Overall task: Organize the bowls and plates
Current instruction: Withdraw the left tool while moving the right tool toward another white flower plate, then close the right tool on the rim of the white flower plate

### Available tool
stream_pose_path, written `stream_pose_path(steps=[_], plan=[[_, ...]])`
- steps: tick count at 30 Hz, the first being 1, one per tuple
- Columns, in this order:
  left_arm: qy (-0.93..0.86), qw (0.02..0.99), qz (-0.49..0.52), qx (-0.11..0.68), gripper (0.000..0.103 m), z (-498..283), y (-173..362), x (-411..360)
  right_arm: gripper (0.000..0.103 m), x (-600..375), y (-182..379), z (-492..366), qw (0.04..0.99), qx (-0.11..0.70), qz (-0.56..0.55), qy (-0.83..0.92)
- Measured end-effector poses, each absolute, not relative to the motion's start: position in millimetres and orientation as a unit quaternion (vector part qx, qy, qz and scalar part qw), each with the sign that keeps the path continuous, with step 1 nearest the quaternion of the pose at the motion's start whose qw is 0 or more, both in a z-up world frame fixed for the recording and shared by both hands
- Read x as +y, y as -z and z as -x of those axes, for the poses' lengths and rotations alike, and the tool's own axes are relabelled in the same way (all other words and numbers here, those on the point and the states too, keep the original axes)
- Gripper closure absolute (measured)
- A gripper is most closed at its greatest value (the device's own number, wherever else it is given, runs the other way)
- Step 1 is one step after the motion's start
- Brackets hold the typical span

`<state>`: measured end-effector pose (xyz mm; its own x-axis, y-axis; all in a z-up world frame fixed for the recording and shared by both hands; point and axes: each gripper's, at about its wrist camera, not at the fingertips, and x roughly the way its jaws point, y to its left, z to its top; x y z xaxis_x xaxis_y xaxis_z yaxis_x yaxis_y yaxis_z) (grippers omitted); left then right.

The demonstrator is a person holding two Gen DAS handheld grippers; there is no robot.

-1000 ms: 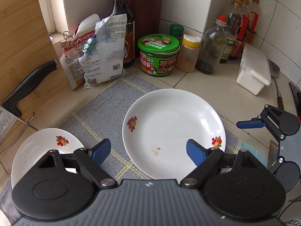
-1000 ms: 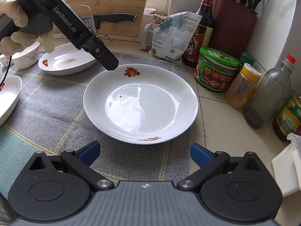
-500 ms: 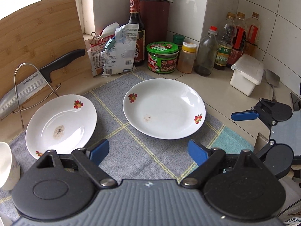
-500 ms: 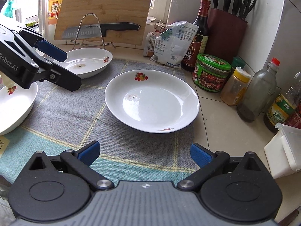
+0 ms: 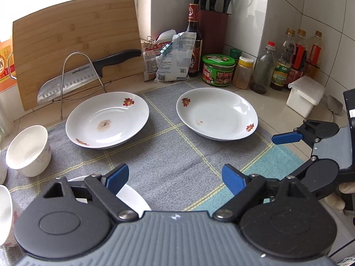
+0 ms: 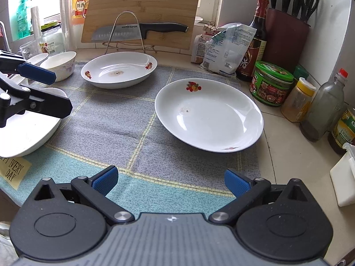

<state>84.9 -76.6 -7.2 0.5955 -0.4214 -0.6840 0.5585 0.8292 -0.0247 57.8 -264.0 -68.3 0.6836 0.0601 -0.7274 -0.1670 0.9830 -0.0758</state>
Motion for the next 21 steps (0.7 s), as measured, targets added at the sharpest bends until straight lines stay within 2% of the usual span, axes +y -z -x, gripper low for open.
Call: stream_pose_path(steps=[21], plan=[[0.216,0.884,-0.118,0.398,0.010,-37.0,30.4,54.7,0.000,-160.6,61.6,-83.2,0.904,0.410,0.051,-0.114]])
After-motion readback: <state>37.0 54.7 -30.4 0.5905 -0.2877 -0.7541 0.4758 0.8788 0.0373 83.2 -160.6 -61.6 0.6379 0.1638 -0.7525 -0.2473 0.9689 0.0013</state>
